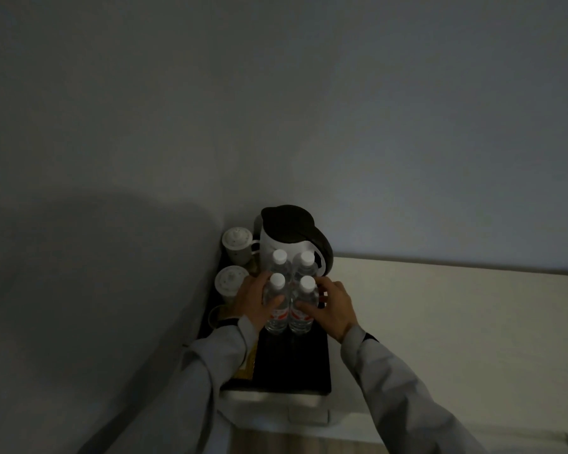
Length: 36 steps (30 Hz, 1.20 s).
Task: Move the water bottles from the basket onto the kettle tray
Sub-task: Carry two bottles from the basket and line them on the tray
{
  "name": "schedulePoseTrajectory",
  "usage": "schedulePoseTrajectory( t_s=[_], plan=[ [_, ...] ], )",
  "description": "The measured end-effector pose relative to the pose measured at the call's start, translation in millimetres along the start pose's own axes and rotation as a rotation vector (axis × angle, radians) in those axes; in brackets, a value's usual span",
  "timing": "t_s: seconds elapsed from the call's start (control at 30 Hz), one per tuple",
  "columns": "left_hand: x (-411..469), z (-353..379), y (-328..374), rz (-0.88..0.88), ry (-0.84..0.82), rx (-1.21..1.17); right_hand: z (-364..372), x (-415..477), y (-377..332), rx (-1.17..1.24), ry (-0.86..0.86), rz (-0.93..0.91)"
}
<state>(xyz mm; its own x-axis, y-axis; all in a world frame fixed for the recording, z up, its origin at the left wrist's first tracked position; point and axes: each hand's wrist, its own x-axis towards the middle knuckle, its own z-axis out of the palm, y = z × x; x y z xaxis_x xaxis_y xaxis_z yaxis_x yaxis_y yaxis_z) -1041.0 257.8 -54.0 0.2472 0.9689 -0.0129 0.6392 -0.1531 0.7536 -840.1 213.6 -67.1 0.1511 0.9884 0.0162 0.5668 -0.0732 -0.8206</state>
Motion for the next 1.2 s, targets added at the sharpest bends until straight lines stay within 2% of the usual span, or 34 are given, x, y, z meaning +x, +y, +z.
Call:
schedulePoseTrajectory(
  t_s=[0.37, 1.2],
  plan=[
    [-0.4, 3.2, -3.3, -0.024, 0.011, -0.034, -0.8, -0.7, 2.9, 0.0, 0.008, -0.03],
    [2.8, 0.3, -5.9, 0.048, 0.03, -0.046, -12.1, 0.7, 1.5, 0.005, -0.064, -0.067]
  ],
)
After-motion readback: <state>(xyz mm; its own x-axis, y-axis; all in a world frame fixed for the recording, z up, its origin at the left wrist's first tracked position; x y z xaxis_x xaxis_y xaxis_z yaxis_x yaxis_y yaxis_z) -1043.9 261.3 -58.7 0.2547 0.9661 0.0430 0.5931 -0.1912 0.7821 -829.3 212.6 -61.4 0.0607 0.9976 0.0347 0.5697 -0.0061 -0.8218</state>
